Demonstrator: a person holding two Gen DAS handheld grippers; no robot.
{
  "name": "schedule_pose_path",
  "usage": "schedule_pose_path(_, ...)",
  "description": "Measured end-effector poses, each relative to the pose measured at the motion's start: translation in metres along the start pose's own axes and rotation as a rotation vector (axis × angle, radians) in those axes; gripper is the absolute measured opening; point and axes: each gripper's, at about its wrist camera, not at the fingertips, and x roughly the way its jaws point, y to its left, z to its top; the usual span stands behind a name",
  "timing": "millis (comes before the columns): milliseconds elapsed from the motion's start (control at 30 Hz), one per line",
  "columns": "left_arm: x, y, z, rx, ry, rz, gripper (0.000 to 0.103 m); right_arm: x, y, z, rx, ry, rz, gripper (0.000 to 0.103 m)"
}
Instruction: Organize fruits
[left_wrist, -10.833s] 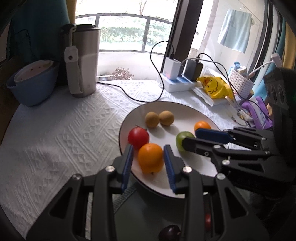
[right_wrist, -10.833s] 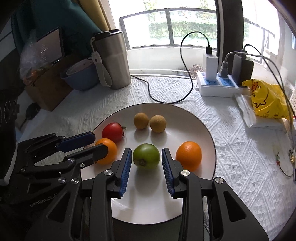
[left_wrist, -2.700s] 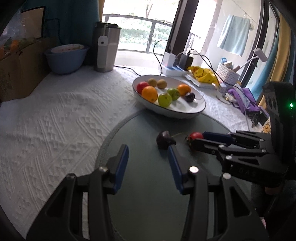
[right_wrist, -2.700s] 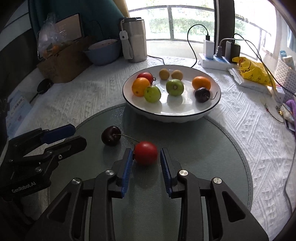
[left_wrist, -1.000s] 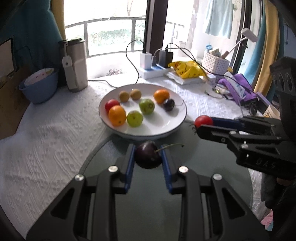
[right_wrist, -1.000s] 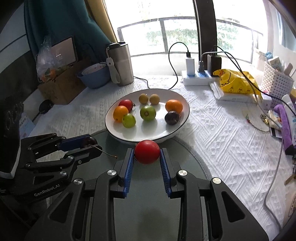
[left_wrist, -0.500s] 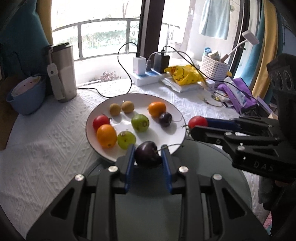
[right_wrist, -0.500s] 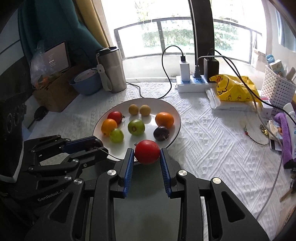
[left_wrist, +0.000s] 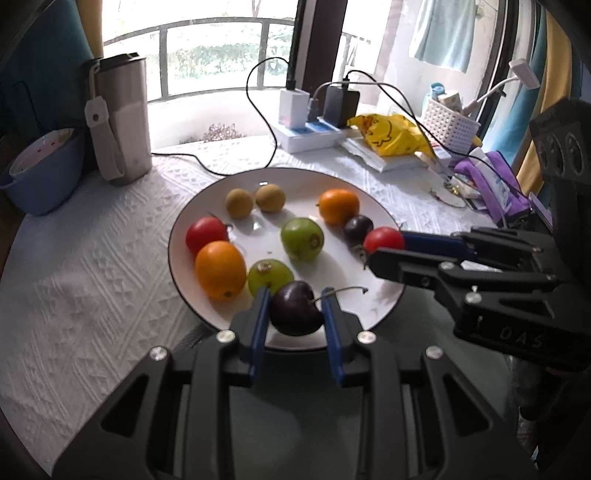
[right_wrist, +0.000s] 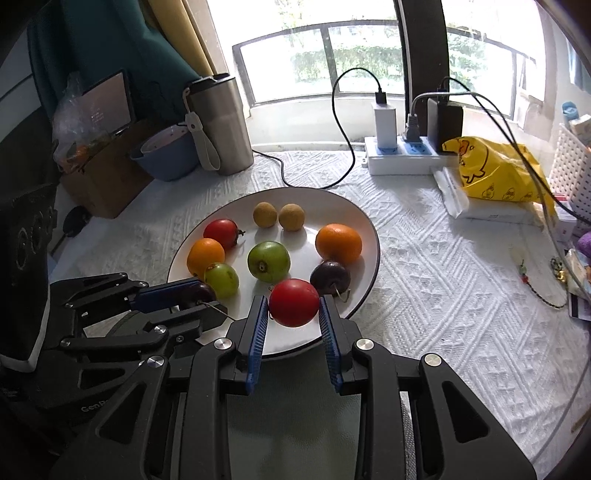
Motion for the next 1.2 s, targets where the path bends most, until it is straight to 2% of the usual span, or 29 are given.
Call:
schedule_pose_path(367,-0.004,0.004,0.0,-0.029,0.0,0.012,0.031,-0.001,0.002,0.0,0.003,0.0,-0.024,0.031)
schedule_pose_path(467,-0.009,0.005,0.0,-0.036,-0.009,0.013,0.035,-0.006,0.005,0.0,0.002,-0.004,-0.034,0.031)
schedule_pose_path(600,-0.021,0.005,-0.002,-0.04,-0.03,0.014,0.038,-0.015,0.009,-0.001,-0.002,-0.019,-0.041,0.031)
schedule_pose_path(700,-0.033,0.004,-0.004,-0.045,-0.051,0.01,0.045,-0.024,0.015,-0.002,-0.009,-0.032,-0.049,0.031)
schedule_pose_path(1100,-0.089,-0.004,-0.02,-0.037,-0.137,0.023,0.047,-0.07,0.043,-0.016,-0.038,-0.093,-0.081,0.031)
schedule_pose_path(1167,-0.101,-0.005,-0.026,-0.038,-0.156,0.027,0.054,-0.078,0.048,-0.019,-0.043,-0.102,-0.084,0.031)
schedule_pose_path(1200,-0.106,-0.005,-0.028,-0.039,-0.166,0.029,0.065,-0.082,0.052,-0.021,-0.048,-0.107,-0.086,0.031)
